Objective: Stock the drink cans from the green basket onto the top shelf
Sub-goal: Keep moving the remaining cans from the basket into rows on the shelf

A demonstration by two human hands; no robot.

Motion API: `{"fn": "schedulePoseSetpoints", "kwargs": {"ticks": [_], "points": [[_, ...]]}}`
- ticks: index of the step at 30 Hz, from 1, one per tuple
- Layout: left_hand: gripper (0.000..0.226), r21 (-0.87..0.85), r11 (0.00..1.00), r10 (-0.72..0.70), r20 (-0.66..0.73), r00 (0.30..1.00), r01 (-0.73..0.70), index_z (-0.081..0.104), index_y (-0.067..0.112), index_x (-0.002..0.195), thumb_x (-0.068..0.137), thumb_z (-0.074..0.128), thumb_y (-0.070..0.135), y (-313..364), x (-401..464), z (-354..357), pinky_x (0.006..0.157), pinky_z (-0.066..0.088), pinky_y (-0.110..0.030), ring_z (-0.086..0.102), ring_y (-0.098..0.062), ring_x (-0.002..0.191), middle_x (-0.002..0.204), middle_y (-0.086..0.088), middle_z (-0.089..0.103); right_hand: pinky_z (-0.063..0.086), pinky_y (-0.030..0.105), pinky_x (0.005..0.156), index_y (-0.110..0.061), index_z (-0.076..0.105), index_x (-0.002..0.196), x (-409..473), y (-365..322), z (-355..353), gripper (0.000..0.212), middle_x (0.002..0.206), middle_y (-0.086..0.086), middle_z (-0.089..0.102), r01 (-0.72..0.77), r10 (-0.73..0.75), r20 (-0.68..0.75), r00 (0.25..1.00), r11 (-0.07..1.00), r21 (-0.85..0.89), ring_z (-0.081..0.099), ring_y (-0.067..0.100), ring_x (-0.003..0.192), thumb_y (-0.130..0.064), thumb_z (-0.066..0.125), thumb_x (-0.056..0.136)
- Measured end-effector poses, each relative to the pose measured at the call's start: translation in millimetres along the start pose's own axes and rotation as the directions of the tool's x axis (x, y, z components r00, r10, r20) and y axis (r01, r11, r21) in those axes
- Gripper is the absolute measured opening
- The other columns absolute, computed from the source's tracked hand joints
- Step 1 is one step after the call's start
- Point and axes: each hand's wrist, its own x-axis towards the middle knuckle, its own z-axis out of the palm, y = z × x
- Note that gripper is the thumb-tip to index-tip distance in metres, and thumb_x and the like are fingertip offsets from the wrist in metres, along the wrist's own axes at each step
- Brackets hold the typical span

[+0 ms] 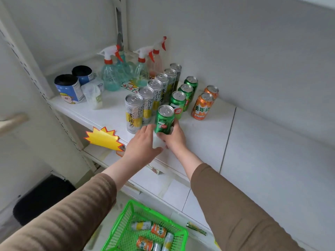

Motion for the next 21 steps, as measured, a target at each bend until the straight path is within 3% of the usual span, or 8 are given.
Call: {"fn": "schedulePoseSetpoints", "kwargs": {"ticks": [2,5,8,10,12,14,16,21], "points": [[0.079,-0.019,1.0,0.019,0.003,1.0,-0.019,0.033,0.017,0.141,0.078,0.074,0.04,-6,2,-1,0.097,0.045,-0.043,0.045,-0.026,0.126,0.137,-0.005,0.047,0.06,0.055,0.08,-0.047,0.035,0.137,-2,-5,2,0.091,0.124,-0.007,0.066,-0.028,0.028,-0.046,0.999,1.0,0.003,0.07,0.03,0.102,-0.04,0.083,0.061],[0.081,-0.041,0.998,0.042,0.035,0.998,-0.041,0.031,0.017,0.142,0.077,0.074,0.039,-13,4,-3,0.099,0.044,-0.042,0.043,-0.026,0.128,0.139,-0.005,0.045,0.057,0.046,0.081,-0.029,0.041,0.134,-9,-9,8,0.085,0.123,-0.001,0.054,-0.052,0.045,-0.192,0.98,0.998,-0.031,0.065,0.031,0.104,-0.04,0.088,0.064],[0.082,-0.058,0.997,0.061,0.054,0.997,-0.058,0.03,0.018,0.144,0.078,0.074,0.038,-19,5,-6,0.102,0.042,-0.041,0.042,-0.026,0.131,0.142,-0.005,0.043,0.062,0.045,0.067,-0.025,0.04,0.116,-17,-8,10,0.074,0.117,-0.004,0.045,-0.07,0.078,-0.247,0.966,0.997,0.043,0.065,0.029,0.095,-0.041,0.091,0.064],[0.083,-0.054,0.996,0.071,0.062,0.996,-0.068,0.03,0.018,0.145,0.079,0.074,0.039,-24,5,-7,0.103,0.042,-0.04,0.042,-0.025,0.132,0.144,-0.005,0.043,0.062,0.039,0.055,-0.022,0.039,0.111,-22,-1,9,0.066,0.117,-0.004,0.05,-0.082,0.11,-0.226,0.968,0.988,0.129,0.066,0.024,0.09,-0.027,0.091,0.069],[0.083,-0.055,0.995,0.083,0.069,0.994,-0.079,0.03,0.018,0.145,0.078,0.075,0.039,-28,5,-7,0.104,0.042,-0.04,0.042,-0.025,0.132,0.143,-0.005,0.043,0.062,0.04,0.056,-0.02,0.039,0.114,-26,4,6,0.062,0.111,-0.009,0.056,-0.085,0.121,-0.219,0.968,0.982,0.167,0.067,0.02,0.083,-0.013,0.086,0.074],[0.083,-0.06,0.994,0.096,0.078,0.992,-0.091,0.03,0.018,0.144,0.078,0.076,0.038,-32,5,-7,0.104,0.042,-0.041,0.043,-0.025,0.131,0.142,-0.005,0.044,0.063,0.041,0.056,-0.022,0.039,0.126,-25,5,6,0.068,0.117,-0.005,0.057,-0.076,0.111,-0.221,0.969,0.984,0.162,0.068,0.022,0.087,-0.008,0.082,0.075],[0.083,-0.061,0.993,0.102,0.086,0.991,-0.096,0.03,0.018,0.144,0.077,0.076,0.037,-34,7,-7,0.103,0.042,-0.041,0.043,-0.026,0.13,0.142,-0.005,0.045,0.063,0.039,0.054,-0.025,0.04,0.137,-22,1,9,0.077,0.127,0.0,0.051,-0.076,0.106,-0.215,0.971,0.987,0.142,0.065,0.027,0.097,-0.009,0.083,0.074],[0.084,-0.056,0.992,0.119,0.113,0.986,-0.113,0.029,0.018,0.145,0.078,0.075,0.038,-31,14,-7,0.105,0.04,-0.038,0.042,-0.025,0.131,0.143,-0.005,0.043,0.063,0.046,0.057,-0.022,0.049,0.126,-9,-10,15,0.066,0.121,0.001,0.048,-0.141,0.14,-0.272,0.952,0.99,0.018,0.063,0.032,0.096,-0.028,0.086,0.072]]}}
